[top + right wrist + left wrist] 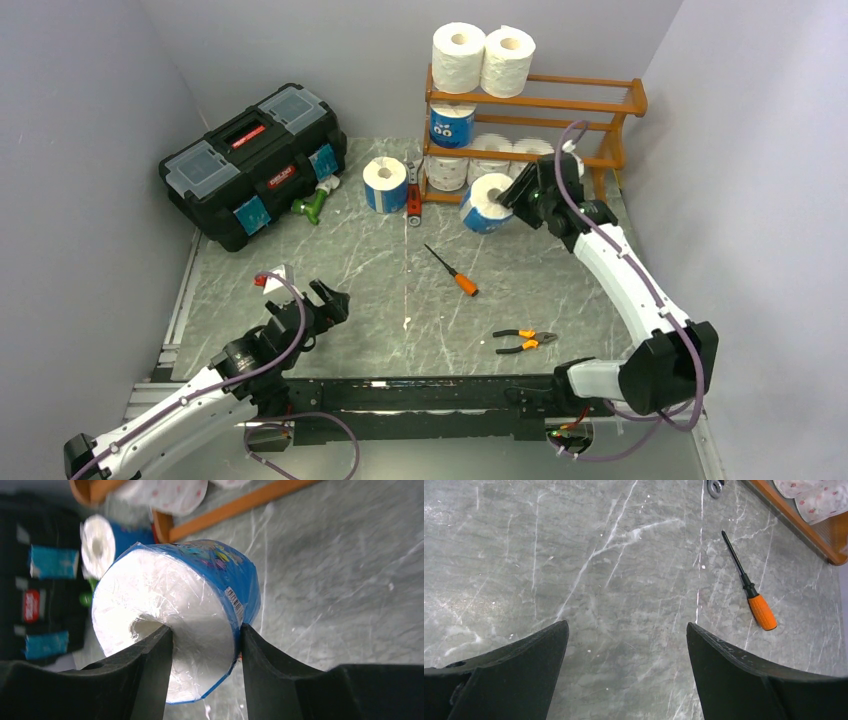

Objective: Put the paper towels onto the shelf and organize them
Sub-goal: Pick up the paper towel from the center of the board.

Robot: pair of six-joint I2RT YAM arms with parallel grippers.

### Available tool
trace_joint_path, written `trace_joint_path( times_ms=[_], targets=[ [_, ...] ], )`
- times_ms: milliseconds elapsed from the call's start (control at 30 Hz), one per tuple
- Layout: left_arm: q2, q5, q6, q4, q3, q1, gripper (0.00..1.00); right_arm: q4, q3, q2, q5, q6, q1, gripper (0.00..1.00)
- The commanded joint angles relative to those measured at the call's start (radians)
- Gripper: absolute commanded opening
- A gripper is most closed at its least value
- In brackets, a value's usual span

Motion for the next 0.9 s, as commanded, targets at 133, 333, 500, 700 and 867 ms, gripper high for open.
trace_joint_path(
  times_ms=[133, 333, 500, 700, 867],
  targets=[
    [-0.044, 0.027, 0.036, -0.026, 0.032, 0.001, 0.93, 0.086, 0.218, 0.108, 0.064, 0.106, -0.101, 0.23],
    [-0.102, 0.031, 0.039, -0.07, 0.036, 0.001, 0.93, 0.039, 0.442, 0.257, 0.121, 0.091, -0.118, 0.23],
    [-0.134, 0.028, 0.037, -0.09, 0.033, 0.001, 0.93, 0.029, 0.536, 0.329, 0.138, 0.08, -0.124, 0.23],
    [-0.138, 0.019, 0.047, -0.092, 0.034, 0.001, 0.93, 0.019, 0.615, 0.404, 0.137, 0.069, -0.131, 0.21],
    [-0.128, 0.012, 0.048, -0.092, 0.038, 0.001, 0.93, 0.01, 0.653, 0.44, 0.133, 0.063, -0.135, 0.2]
  ],
)
